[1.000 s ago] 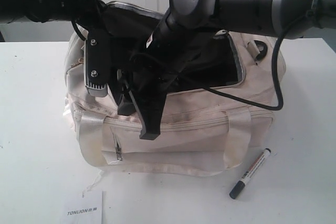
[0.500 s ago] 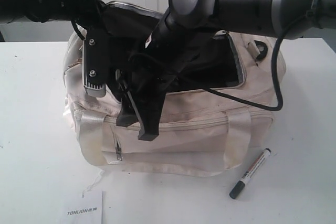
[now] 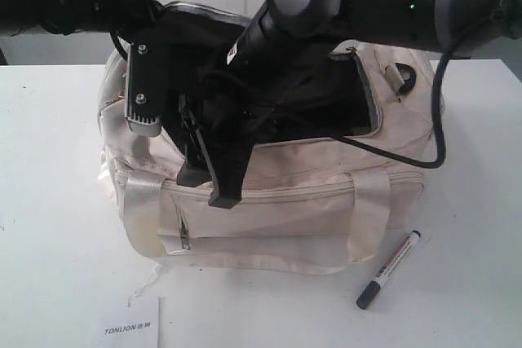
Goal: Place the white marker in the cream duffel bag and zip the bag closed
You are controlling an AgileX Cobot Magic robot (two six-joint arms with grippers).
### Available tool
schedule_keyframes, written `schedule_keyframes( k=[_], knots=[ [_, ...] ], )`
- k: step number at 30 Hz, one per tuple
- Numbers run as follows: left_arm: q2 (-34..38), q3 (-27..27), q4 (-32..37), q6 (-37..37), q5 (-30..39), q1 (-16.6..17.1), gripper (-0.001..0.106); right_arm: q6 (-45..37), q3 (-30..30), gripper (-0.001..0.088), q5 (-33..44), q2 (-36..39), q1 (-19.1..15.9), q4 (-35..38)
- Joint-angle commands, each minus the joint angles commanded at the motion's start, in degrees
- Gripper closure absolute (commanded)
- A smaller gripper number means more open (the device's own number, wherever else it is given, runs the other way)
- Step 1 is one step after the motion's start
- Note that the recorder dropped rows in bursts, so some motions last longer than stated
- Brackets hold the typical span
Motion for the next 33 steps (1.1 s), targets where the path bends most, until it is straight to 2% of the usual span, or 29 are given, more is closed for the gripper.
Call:
schedule_keyframes(
  k=[2, 7, 10, 14, 17, 20, 25, 26, 31, 33],
  knots=[
    [0.00, 0.00, 0.00, 0.00, 0.00, 0.00, 0.105, 0.24, 0.00, 0.0334, -0.13, -1.28, 0.00, -0.65],
    [0.00, 0.00, 0.00, 0.00, 0.00, 0.00, 0.105, 14.96, 0.00, 0.0337, -0.26, -5.10, 0.00, -10.19],
    [0.00, 0.00, 0.00, 0.00, 0.00, 0.00, 0.105, 22.49, 0.00, 0.0365, 0.02, -7.41, 0.00, -10.60],
    [0.00, 0.00, 0.00, 0.00, 0.00, 0.00, 0.105, 26.09, 0.00, 0.0446, 1.27, -9.63, 0.00, -10.49],
    [0.00, 0.00, 0.00, 0.00, 0.00, 0.00, 0.105, 27.58, 0.00, 0.0600, 6.78, -11.40, 0.00, -10.41],
    [0.00, 0.00, 0.00, 0.00, 0.00, 0.00, 0.105, 29.97, 0.00, 0.0680, 11.16, -11.88, 0.00, -10.41],
    [0.00, 0.00, 0.00, 0.00, 0.00, 0.00, 0.105, 36.91, 0.00, 0.0868, 21.38, -13.04, 0.00, -10.41],
    [0.00, 0.00, 0.00, 0.00, 0.00, 0.00, 0.105, 38.27, 0.00, 0.0868, 23.31, -13.15, 0.00, -10.41],
    [0.00, 0.00, 0.00, 0.00, 0.00, 0.00, 0.105, 43.89, 0.20, 0.0868, 23.31, -14.36, 0.00, -10.41],
    [0.00, 0.00, 0.00, 0.00, 0.00, 0.00, 0.105, 46.77, 2.06, 0.0868, 23.31, -16.24, 0.00, -10.41]
  ],
)
